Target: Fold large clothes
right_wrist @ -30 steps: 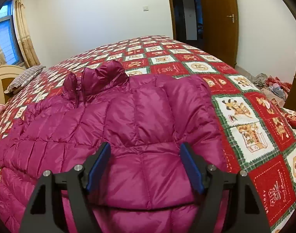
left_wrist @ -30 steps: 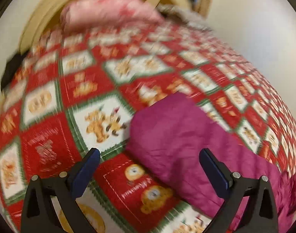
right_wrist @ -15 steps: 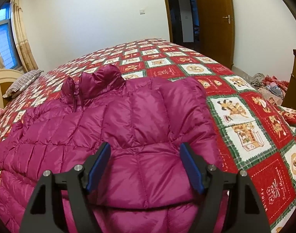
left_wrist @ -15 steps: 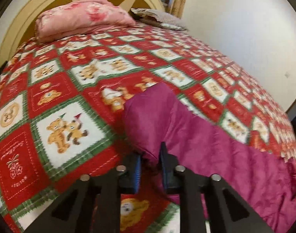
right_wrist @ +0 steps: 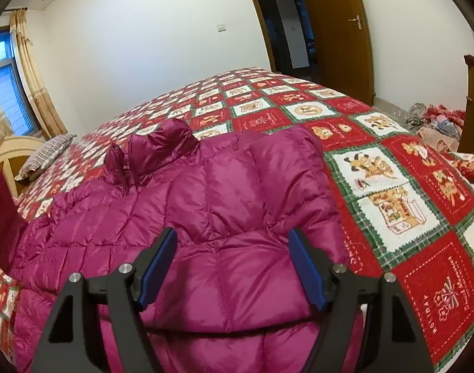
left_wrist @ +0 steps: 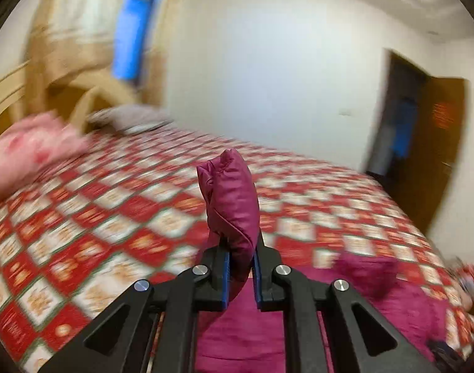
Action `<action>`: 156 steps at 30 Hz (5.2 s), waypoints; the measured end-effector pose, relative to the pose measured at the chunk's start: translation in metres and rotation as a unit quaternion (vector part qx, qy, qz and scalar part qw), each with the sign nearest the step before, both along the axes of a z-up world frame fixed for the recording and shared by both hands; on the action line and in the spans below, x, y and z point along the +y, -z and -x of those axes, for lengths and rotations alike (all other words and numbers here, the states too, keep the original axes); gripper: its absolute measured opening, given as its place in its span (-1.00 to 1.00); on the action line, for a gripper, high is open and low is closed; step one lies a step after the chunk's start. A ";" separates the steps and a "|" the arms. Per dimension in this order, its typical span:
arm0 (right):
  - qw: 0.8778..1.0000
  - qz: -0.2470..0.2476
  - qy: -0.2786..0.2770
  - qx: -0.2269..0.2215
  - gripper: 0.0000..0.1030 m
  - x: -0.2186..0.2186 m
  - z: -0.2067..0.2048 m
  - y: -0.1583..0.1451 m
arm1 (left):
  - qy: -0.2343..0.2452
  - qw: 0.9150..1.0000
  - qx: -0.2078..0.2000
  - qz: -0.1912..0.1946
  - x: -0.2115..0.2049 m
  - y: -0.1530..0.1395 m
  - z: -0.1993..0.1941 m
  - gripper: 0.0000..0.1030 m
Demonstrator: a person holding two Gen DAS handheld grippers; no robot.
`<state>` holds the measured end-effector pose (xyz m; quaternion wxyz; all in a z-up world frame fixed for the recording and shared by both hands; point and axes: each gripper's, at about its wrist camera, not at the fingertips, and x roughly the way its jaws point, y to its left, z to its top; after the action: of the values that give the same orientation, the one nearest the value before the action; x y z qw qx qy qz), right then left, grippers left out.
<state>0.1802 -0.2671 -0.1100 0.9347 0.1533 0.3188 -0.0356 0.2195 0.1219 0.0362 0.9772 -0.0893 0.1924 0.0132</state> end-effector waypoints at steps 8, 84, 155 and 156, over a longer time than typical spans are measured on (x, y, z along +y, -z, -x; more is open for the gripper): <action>0.999 -0.041 0.010 -0.018 0.48 -0.013 0.008 0.001 | 0.197 0.980 -0.016 -0.033 -0.154 0.009 0.013 -0.78; 0.973 -0.046 -0.042 0.223 0.67 0.066 -0.246 -0.035 | 0.116 0.965 0.230 -0.054 -0.140 0.069 -0.169 0.75; 0.982 0.130 -0.103 0.094 -0.19 0.091 -0.165 0.007 | 0.089 0.961 0.255 -0.066 -0.198 0.166 -0.178 0.36; 0.982 0.127 -0.104 0.094 -0.19 0.091 -0.164 0.007 | 0.087 0.964 0.245 -0.059 -0.195 0.165 -0.175 0.36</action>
<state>0.3444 -0.1764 -0.1170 0.9111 -0.0046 0.4120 0.0071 0.3944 -0.0727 -0.1284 0.9010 -0.0088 0.4320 -0.0389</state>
